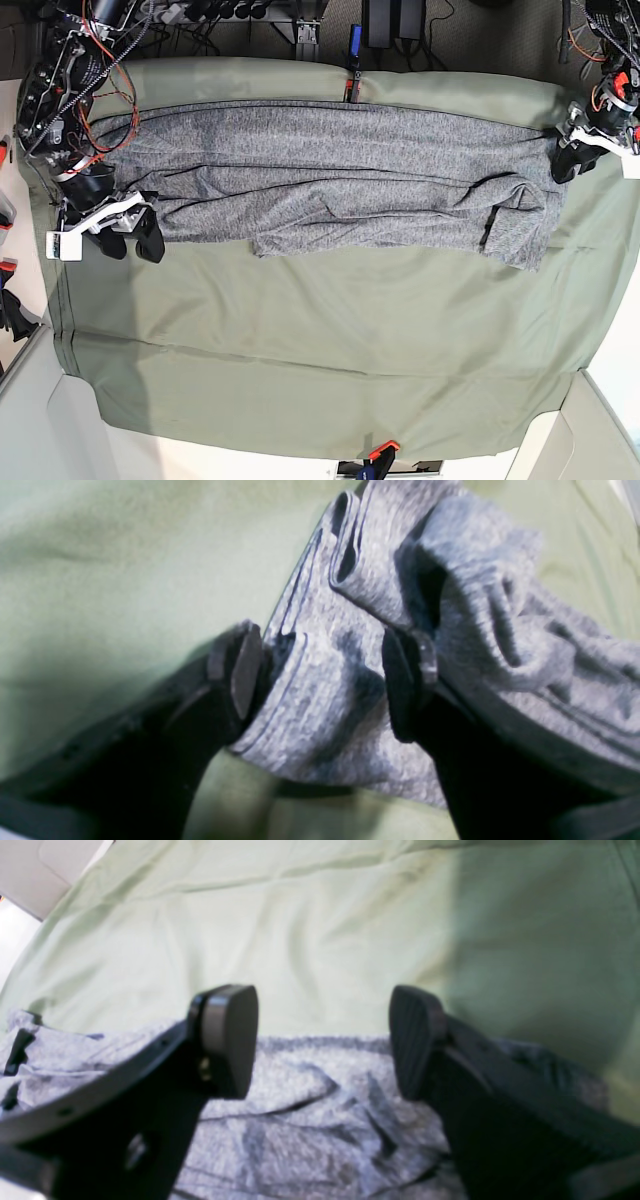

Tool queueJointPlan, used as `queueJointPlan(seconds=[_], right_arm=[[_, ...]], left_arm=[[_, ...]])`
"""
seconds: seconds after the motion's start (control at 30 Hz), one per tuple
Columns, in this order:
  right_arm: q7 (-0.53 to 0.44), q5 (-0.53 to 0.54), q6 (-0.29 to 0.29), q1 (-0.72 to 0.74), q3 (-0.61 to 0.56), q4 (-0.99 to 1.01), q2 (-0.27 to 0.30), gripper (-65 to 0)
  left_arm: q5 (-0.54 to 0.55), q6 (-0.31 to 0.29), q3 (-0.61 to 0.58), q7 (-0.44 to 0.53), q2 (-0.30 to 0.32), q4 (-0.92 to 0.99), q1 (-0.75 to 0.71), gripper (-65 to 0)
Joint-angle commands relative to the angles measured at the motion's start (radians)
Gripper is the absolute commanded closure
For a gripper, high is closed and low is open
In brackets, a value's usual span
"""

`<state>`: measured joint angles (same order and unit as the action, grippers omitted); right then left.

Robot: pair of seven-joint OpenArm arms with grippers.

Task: Fold the T-shirt properly
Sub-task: 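Pull the grasped shirt end with the left gripper toward the shirt's middle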

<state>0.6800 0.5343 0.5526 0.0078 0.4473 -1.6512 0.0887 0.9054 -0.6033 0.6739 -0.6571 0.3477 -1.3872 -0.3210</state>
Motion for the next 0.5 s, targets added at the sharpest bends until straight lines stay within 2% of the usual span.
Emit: queueJointPlan(seconds=[0.0, 0.23, 0.47], right_arm=[[-0.029, 0.023, 0.005, 0.011, 0.002, -0.014, 0.011, -40.7], [-0.029, 0.023, 0.005, 0.011, 0.002, -0.014, 0.011, -40.7], [-0.028, 0.023, 0.005, 0.011, 0.002, -0.014, 0.011, -40.7]], left_arm=[[0.023, -0.023, 0.003, 0.002, 0.006, -0.01, 0.003, -40.3], [0.132, -0.075, -0.029, -0.043, -0.001, -0.01, 0.008, -40.3], [0.183, -0.075, -0.084, -0.049, -0.002, -0.01, 0.053, -40.3]])
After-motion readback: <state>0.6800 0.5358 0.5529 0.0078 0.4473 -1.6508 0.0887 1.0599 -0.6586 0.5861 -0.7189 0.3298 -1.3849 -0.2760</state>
